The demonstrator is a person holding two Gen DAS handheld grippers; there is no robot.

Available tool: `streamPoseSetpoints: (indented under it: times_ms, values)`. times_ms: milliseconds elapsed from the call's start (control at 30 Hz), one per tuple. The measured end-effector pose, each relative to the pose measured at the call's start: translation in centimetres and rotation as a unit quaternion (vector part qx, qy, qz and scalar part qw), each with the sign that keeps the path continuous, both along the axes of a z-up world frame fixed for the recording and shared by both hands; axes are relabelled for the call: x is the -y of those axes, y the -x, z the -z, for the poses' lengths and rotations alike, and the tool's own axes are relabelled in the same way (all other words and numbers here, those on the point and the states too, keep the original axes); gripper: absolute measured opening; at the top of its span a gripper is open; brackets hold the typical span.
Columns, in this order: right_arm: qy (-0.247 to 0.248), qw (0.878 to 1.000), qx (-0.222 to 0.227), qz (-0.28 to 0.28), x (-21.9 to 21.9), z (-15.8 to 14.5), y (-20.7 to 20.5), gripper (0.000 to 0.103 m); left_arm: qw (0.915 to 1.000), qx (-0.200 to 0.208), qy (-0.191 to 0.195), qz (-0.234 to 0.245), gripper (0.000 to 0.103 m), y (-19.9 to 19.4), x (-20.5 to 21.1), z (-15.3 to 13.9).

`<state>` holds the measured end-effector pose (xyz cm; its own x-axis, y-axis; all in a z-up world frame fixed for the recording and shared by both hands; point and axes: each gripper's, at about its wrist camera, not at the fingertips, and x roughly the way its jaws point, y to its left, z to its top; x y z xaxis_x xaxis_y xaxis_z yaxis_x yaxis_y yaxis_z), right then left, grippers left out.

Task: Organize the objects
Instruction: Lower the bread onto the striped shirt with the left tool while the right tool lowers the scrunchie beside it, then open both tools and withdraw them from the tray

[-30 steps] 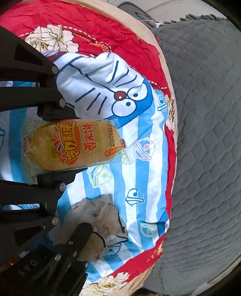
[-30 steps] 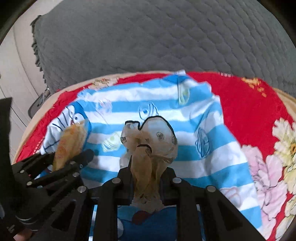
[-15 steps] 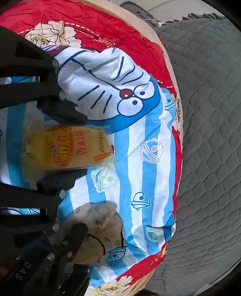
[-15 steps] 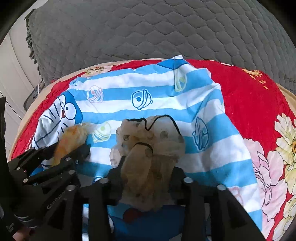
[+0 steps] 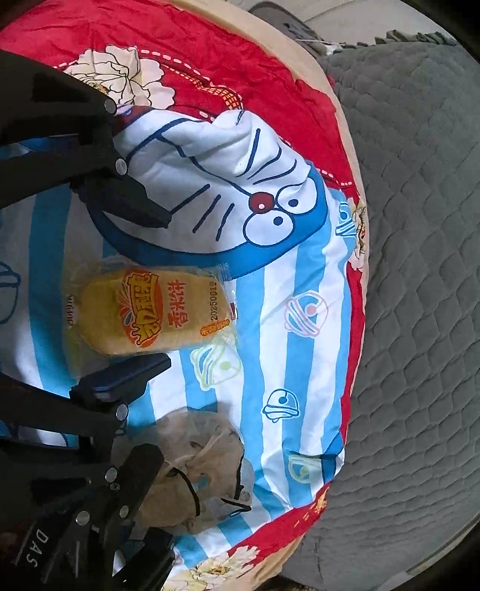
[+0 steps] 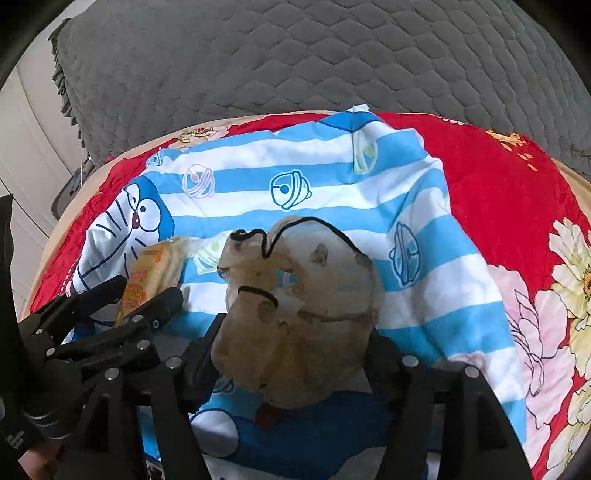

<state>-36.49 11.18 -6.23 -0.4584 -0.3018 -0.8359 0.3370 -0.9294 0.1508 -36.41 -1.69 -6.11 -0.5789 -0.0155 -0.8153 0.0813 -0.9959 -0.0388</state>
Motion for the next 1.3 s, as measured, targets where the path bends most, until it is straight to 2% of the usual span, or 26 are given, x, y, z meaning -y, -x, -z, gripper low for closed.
streamPoseSetpoints:
  times_ms: [233, 467, 633, 733, 933, 1067, 1200, 1300]
  values:
    - [-0.001, 1.000, -0.004, 0.005, -0.7, -0.7, -0.7, 0.075, 0.9999, -0.003, 0.011, 0.004, 0.075, -0.8, 0.3, -0.8]
    - [-0.017, 1.000, -0.005, 0.009, -1.3, -1.1, -1.5, 0.076, 0.9999, -0.006, 0.008, 0.005, 0.076, -2.5, 0.9, -1.9]
    - [-0.023, 1.000, -0.007, 0.010, -1.5, -1.4, -2.1, 0.076, 0.9999, 0.009, -0.012, 0.007, 0.078, -3.3, 1.2, -2.2]
    - [-0.020, 1.000, 0.007, 0.023, -1.9, -1.4, -2.1, 0.076, 0.9997, 0.018, -0.018, 0.004, 0.078, -3.7, 1.3, -2.2]
    - [-0.009, 0.999, -0.008, 0.032, -2.9, -2.2, -3.6, 0.076, 0.9997, 0.014, -0.018, 0.001, 0.078, -5.2, 1.0, -2.6]
    - [-0.011, 0.999, -0.037, 0.021, -3.2, -3.0, -5.3, 0.076, 0.9998, 0.006, -0.015, -0.007, 0.078, -6.5, 0.9, -3.1]
    - [0.024, 0.999, -0.044, -0.006, -3.5, -4.2, -7.2, 0.078, 0.9994, -0.003, -0.033, -0.013, 0.080, -8.1, 1.2, -4.0]
    - [0.046, 0.998, -0.044, -0.015, -3.8, -5.0, -8.5, 0.085, 1.0000, -0.007, -0.006, -0.002, 0.080, -9.1, 0.6, -4.8]
